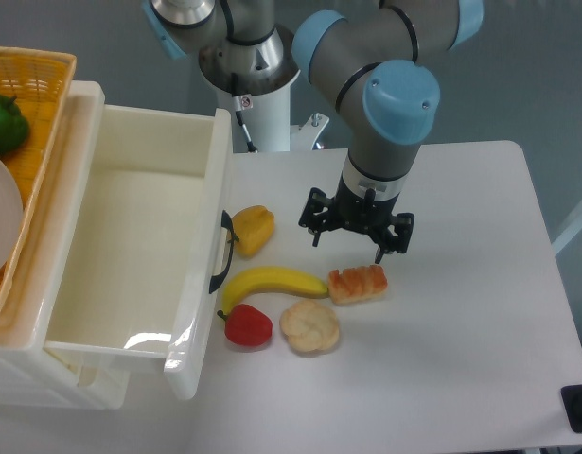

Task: Pick up the square bread
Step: 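Move the open gripper down toward the rectangular toasted bread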

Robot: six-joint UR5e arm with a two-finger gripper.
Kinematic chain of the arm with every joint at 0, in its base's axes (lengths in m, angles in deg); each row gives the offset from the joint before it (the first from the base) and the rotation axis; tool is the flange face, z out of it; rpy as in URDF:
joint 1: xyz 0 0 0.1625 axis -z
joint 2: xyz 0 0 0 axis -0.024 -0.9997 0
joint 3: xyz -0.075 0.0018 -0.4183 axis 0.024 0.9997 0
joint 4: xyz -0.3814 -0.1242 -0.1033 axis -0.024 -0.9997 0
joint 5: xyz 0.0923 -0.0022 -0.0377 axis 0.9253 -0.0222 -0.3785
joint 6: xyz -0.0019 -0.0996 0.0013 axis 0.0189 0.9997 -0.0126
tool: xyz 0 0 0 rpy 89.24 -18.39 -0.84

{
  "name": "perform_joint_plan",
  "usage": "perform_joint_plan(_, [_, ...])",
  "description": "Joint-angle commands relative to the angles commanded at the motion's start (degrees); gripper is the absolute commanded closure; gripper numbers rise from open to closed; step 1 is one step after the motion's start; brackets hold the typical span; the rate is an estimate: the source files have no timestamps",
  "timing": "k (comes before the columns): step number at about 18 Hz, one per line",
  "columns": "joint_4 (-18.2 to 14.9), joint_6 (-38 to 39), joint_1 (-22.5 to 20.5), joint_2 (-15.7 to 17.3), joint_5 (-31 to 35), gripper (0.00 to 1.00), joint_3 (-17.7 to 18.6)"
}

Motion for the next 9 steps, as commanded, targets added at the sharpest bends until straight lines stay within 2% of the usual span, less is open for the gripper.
perform_joint_plan(6, [0.26,-2.55,0.09,-0.17,2.1,0.0,0.18])
perform_joint_plan(9, [2.19,-2.37,0.26,-0.44,5.8,0.0,0.35])
